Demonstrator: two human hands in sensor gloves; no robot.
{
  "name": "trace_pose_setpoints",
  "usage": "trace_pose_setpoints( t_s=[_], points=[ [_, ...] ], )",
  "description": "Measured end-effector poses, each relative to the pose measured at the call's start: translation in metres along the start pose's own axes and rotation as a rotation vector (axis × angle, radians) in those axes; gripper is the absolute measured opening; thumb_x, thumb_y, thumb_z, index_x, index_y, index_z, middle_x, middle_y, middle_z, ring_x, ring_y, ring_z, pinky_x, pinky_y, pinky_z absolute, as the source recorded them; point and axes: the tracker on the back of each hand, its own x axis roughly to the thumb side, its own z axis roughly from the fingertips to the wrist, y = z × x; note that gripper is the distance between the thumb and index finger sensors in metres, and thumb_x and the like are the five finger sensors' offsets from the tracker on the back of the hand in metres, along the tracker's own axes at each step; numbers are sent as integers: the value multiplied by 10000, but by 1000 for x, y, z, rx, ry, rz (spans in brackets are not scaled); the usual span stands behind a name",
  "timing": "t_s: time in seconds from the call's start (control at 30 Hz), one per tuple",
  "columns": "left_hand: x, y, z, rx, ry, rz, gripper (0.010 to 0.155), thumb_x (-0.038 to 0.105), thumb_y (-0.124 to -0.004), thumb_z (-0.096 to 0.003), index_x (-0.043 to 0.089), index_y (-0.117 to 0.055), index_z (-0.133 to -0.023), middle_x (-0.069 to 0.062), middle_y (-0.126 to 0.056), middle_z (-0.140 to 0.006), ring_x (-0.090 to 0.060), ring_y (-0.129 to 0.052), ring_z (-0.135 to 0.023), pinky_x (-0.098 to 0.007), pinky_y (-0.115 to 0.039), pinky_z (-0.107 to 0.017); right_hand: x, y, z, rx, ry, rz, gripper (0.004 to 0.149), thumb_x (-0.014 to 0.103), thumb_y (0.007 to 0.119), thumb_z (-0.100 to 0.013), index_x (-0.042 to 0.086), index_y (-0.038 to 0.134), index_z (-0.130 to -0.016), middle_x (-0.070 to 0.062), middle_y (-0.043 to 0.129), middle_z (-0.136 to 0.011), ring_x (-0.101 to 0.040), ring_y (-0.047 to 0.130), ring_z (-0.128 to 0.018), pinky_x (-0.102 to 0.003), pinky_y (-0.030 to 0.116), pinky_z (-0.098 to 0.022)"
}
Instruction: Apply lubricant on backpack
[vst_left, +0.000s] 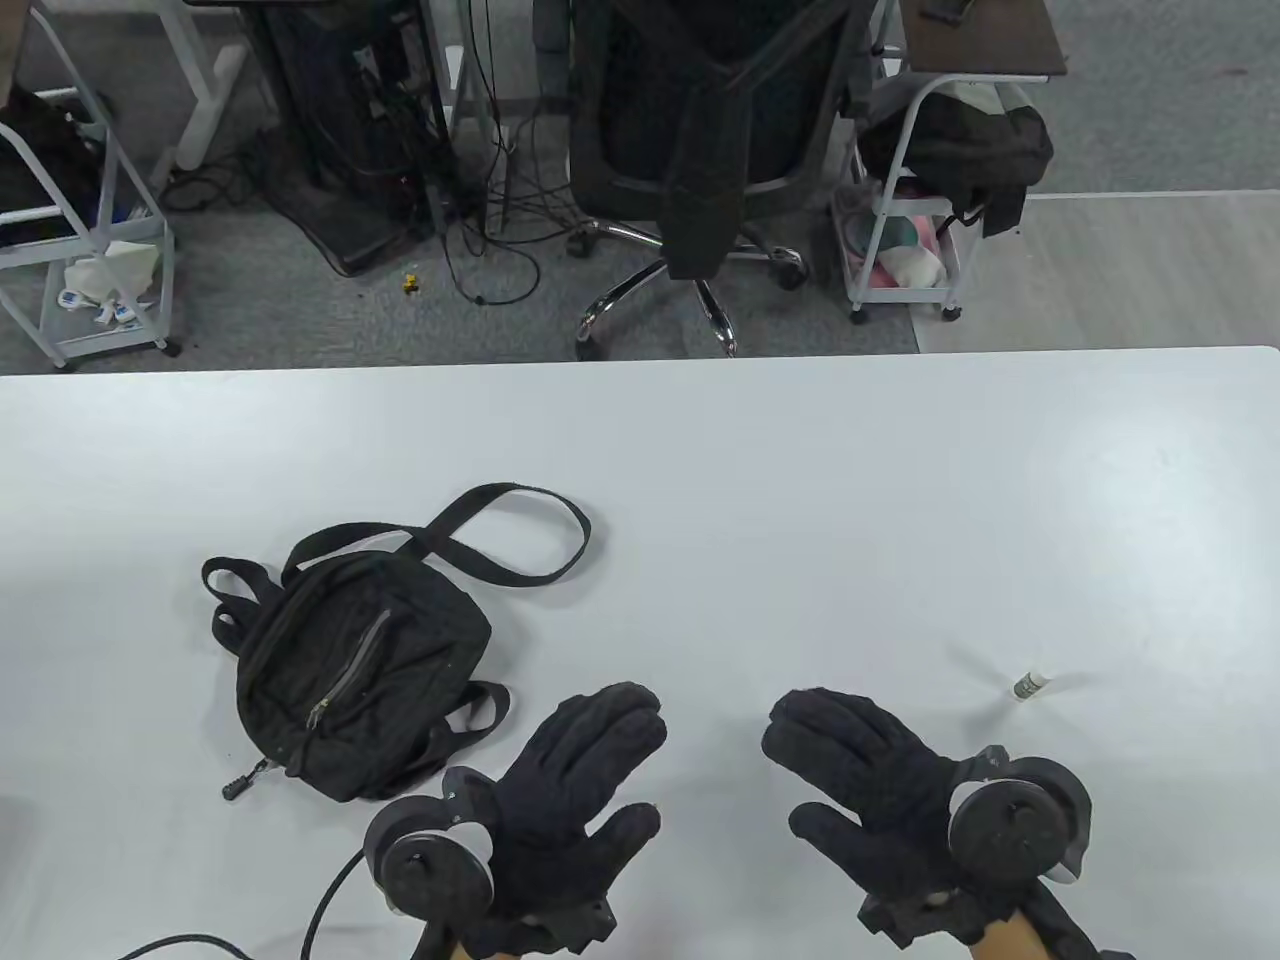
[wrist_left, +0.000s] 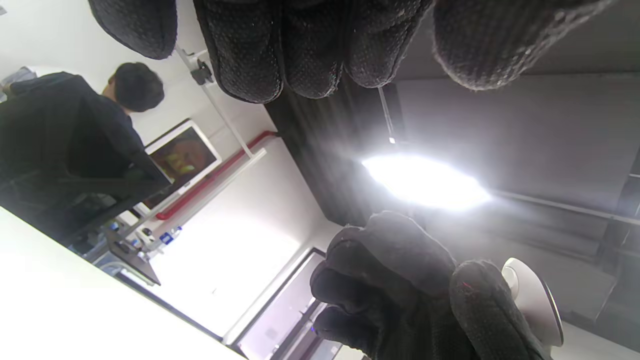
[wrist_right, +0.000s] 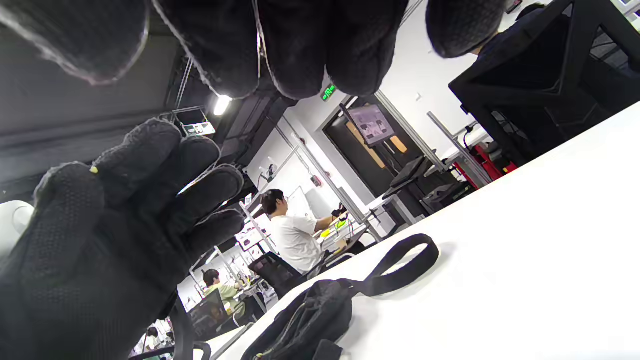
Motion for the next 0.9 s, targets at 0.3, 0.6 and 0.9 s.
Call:
trace_pose_setpoints(
  t_s=[0.3,0.6,0.9],
  points=[
    [-4,11,2,32,27,-33,687,536,-749,-482,175,-663,-1061,-178,-649,-1111,-495,-792,-955,-735,-608,-680,-1,3,-1,27,16,25,601,636,716,-440,401,692,-993,18,667,-1085,-319,740,-1036,-629,570,-722],
    [-30,39,8,-52,261,-389,702,559,-741,-483,188,-658,-1074,-194,-619,-1127,-514,-746,-982,-743,-585,-686,-5,5,-3,57,52,47,613,636,718,-440,405,673,-1006,14,662,-1090,-323,741,-1036,-631,568,-723],
    [-106,53,34,-97,712,-421,923,567,-846,-453,159,-388,-1143,-247,-423,-1160,-586,-577,-1016,-771,-474,-695,-5,8,-3,88,66,79,617,637,718,-440,408,665,-1010,12,663,-1089,-325,740,-1037,-632,566,-723]
  ],
)
